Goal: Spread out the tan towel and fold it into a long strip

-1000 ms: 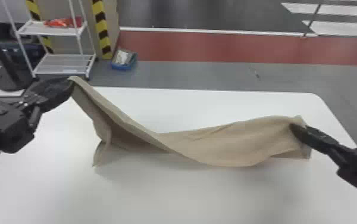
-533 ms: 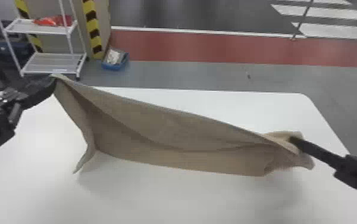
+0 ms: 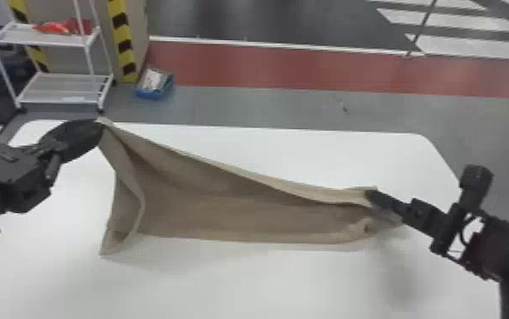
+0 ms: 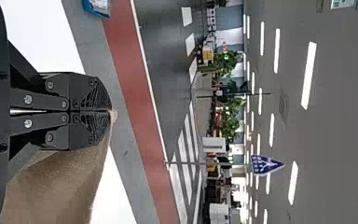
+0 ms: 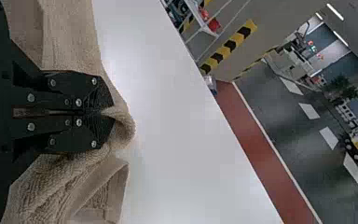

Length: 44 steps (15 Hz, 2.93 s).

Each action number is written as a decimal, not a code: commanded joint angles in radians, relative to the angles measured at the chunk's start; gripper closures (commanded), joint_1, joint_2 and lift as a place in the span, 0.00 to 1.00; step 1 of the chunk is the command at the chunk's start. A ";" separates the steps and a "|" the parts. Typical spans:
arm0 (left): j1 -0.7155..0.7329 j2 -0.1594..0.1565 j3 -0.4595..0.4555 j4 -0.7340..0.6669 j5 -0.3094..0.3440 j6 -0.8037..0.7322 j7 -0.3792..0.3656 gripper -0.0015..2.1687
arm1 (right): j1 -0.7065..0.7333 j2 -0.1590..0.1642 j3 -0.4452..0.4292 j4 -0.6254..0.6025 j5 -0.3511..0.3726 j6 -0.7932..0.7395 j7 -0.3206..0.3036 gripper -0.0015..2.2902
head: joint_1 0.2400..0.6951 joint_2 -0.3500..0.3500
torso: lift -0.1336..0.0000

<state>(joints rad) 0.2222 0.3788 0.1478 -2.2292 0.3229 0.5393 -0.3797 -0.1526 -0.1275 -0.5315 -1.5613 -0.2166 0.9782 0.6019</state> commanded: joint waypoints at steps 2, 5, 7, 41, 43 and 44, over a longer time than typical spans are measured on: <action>-0.011 -0.009 -0.024 0.022 -0.018 0.000 -0.001 0.79 | -0.035 -0.038 -0.007 0.161 -0.029 -0.230 -0.059 0.01 | 1.00 0.26 | 0.07; -0.011 -0.008 -0.024 0.022 -0.021 0.000 0.004 0.79 | -0.035 -0.075 -0.042 0.193 -0.066 -0.289 -0.021 0.01 | 1.00 0.21 | 0.07; -0.009 -0.006 -0.024 0.020 -0.021 0.003 0.008 0.79 | -0.033 -0.101 -0.073 0.193 -0.093 -0.289 0.025 0.01 | 1.00 0.19 | 0.07; 0.057 -0.009 -0.017 -0.030 -0.044 0.000 0.002 0.79 | 0.229 -0.089 0.208 -0.140 0.511 -0.500 0.061 0.26 | 1.00 0.22 | 0.07; 0.066 -0.009 -0.013 -0.035 -0.044 0.000 0.002 0.79 | 0.226 -0.089 0.209 -0.138 0.511 -0.497 0.061 0.35 | 1.00 0.22 | 0.07; 0.071 -0.009 -0.011 -0.038 -0.044 -0.003 0.002 0.79 | 0.222 -0.090 0.209 -0.137 0.511 -0.491 0.062 0.42 | 1.00 0.22 | 0.07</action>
<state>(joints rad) 0.2863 0.3697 0.1332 -2.2640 0.2794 0.5387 -0.3776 0.0743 -0.2164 -0.3226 -1.6993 0.2945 0.4807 0.6637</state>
